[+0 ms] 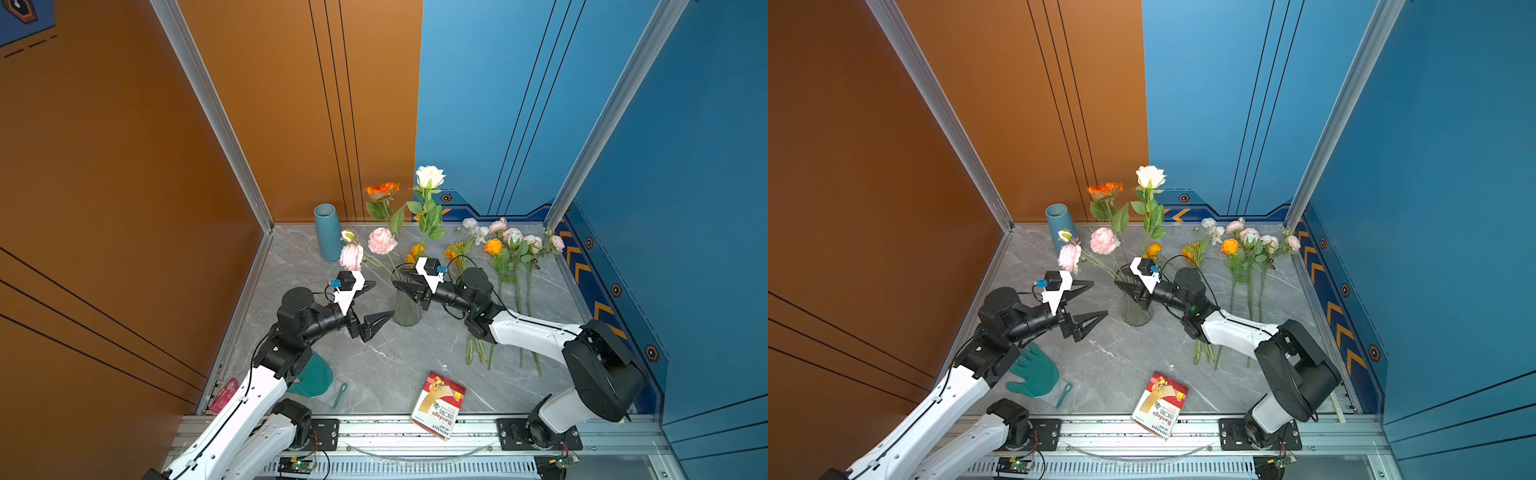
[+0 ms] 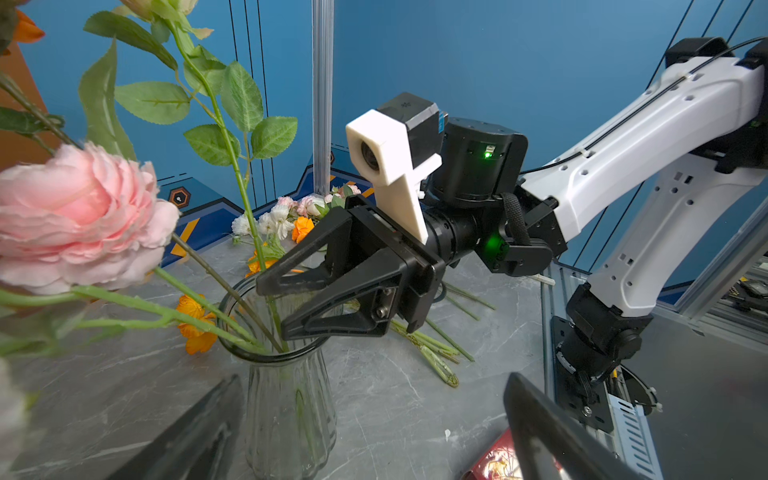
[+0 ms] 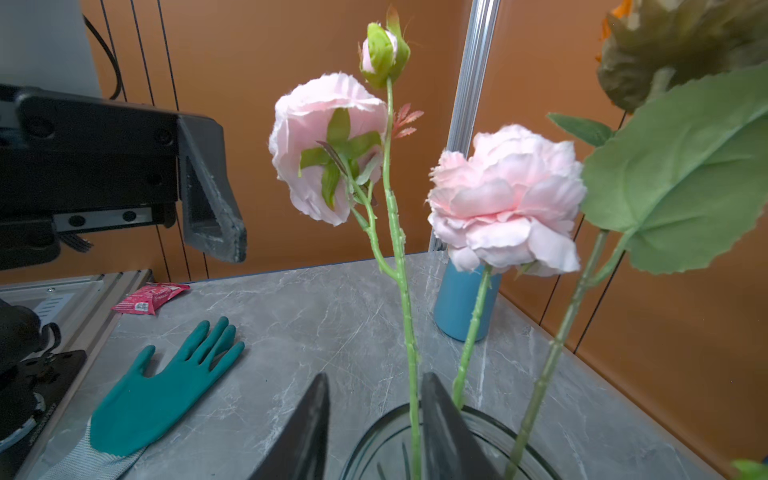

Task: Arrange the flowers into the vase
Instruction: 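Open the right gripper and draw it back toward the bunch, then lower the right gripper onto the loose stems and grasp the white spray stem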

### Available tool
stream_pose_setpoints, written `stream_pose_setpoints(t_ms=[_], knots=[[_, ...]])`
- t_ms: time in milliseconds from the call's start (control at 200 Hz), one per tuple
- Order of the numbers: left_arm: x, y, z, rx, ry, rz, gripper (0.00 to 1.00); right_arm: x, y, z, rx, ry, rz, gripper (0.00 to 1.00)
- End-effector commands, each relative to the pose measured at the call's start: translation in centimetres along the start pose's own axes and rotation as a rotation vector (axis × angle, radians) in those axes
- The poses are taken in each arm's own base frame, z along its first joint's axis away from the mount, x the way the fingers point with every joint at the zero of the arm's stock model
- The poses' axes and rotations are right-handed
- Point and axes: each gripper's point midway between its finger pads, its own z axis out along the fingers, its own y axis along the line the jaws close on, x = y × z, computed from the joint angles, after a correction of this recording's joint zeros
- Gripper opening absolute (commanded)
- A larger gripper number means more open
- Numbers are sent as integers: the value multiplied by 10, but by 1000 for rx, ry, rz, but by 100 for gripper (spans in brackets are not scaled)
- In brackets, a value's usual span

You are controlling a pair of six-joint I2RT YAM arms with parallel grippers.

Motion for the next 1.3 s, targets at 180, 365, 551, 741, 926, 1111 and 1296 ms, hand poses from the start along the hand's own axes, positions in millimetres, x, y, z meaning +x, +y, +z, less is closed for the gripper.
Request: stream_pose_setpoints(t_ms=[180, 365, 551, 741, 926, 1111, 1296], knots=[[-16, -18, 2, 55, -37, 62, 98, -22, -3, -25, 73, -5, -52, 81], [-29, -28, 9, 86, -50, 92, 98, -41, -4, -49, 153, 20, -62, 96], [-42, -31, 15, 105, -61, 144, 98, -31, -21, -84, 345, 145, -14, 100], [-53, -34, 32, 154, -52, 175, 98, -13, -47, -135, 606, 223, 59, 100], [-55, -38, 57, 213, -10, 198, 98, 14, -83, -195, 898, 307, 308, 94], [-24, -41, 76, 236, 67, 189, 98, 71, -100, -232, 991, 462, 621, 74], [4, -42, 81, 222, 136, 172, 98, 127, -103, -228, 950, 626, 800, 51]])
